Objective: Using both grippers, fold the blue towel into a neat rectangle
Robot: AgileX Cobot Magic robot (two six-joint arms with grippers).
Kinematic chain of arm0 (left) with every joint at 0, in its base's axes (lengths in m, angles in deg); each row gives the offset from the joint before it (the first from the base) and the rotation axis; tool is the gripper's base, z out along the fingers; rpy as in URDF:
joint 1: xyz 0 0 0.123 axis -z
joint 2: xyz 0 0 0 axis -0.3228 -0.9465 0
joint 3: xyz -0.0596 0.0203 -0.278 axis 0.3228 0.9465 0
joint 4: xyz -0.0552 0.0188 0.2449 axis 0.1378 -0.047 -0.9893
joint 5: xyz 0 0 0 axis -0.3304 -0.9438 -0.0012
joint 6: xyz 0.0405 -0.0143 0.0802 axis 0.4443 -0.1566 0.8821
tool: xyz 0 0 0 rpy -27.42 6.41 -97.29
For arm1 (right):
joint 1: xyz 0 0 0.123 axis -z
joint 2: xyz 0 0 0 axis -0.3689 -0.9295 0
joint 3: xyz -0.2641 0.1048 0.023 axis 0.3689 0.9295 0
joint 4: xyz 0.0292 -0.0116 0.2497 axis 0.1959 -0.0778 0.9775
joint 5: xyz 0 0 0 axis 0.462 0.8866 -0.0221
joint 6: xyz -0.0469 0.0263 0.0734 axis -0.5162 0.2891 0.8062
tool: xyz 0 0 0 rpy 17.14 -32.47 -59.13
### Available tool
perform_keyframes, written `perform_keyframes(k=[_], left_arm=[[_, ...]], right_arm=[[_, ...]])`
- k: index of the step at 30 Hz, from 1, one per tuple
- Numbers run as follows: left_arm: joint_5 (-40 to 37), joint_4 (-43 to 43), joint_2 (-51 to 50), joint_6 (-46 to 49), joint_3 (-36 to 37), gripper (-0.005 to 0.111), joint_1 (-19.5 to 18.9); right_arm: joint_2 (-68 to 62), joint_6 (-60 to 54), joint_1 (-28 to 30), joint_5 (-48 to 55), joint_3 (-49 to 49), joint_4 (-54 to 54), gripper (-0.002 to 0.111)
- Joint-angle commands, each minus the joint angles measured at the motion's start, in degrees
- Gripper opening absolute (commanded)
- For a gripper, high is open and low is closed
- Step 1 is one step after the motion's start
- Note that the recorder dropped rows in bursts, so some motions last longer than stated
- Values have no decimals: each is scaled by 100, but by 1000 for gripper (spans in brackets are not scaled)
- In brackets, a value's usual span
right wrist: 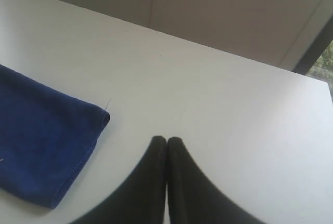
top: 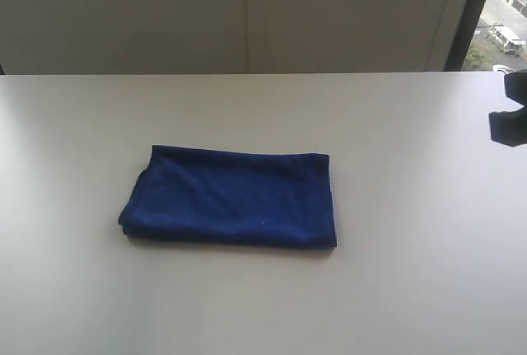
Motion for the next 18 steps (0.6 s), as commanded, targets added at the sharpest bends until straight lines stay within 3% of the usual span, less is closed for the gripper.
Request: perform_keyframes(k=[1, 7, 18], left_arm=[[-31, 157, 53, 0, 28, 0, -16], [384, 146, 413, 0, 371, 0, -16], [1503, 146, 2914, 0, 2043, 0, -16]], right_arm=[[38, 33, -9, -83, 20, 33, 0], [36, 33, -9, -105, 20, 33, 0], [36, 33, -9, -105, 20, 33, 0]])
